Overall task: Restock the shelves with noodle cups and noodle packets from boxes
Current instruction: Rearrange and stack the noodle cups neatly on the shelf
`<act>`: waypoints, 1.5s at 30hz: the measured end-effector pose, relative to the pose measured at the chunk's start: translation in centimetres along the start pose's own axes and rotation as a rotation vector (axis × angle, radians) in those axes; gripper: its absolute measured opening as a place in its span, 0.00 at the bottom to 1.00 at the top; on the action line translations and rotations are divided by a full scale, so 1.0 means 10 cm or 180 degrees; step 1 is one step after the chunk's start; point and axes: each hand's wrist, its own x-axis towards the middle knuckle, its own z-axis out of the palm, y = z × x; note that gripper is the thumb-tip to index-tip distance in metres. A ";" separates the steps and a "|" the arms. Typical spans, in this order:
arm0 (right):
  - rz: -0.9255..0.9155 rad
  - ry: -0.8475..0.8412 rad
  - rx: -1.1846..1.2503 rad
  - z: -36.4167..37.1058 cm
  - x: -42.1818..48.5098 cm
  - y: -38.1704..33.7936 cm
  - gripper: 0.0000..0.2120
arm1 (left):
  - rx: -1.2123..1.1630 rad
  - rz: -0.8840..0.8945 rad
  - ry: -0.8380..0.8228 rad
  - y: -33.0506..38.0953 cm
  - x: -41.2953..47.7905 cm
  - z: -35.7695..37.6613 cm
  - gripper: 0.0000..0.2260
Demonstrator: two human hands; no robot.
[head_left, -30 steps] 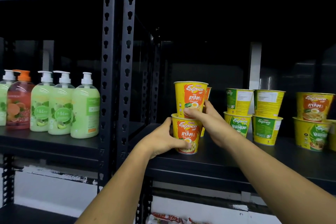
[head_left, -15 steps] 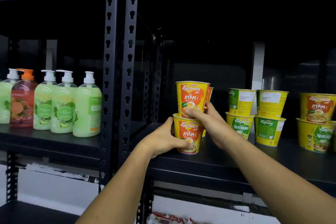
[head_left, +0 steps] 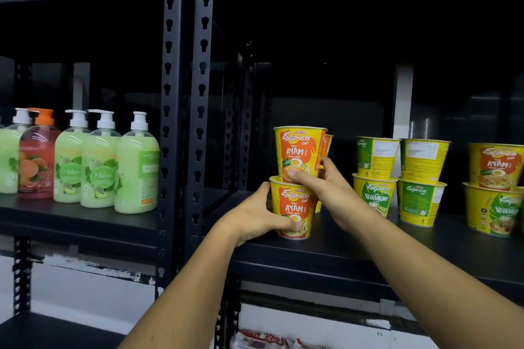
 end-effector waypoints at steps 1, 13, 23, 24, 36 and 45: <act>-0.0002 -0.0025 -0.0028 0.00 -0.01 0.00 0.52 | -0.0009 -0.0008 -0.0004 0.00 0.00 0.00 0.41; 0.0148 -0.1157 -0.1571 -0.32 -0.35 0.18 0.40 | -0.0278 0.0073 0.0006 0.00 0.00 -0.02 0.41; 0.0328 -0.1173 -0.1592 -0.34 -0.36 0.28 0.40 | -0.0952 0.0202 0.0467 0.12 -0.02 -0.02 0.41; 0.0358 -0.1181 -0.1574 -0.34 -0.36 0.28 0.39 | -0.0929 0.0233 0.0561 0.16 0.00 -0.03 0.41; 0.0416 -0.1222 -0.1321 -0.38 -0.34 0.27 0.32 | -0.0479 0.0414 0.0447 0.63 0.23 -0.04 0.32; 0.0383 -0.1211 -0.1184 -0.39 -0.32 0.31 0.31 | -0.0441 0.0541 0.0777 0.58 0.22 0.02 0.41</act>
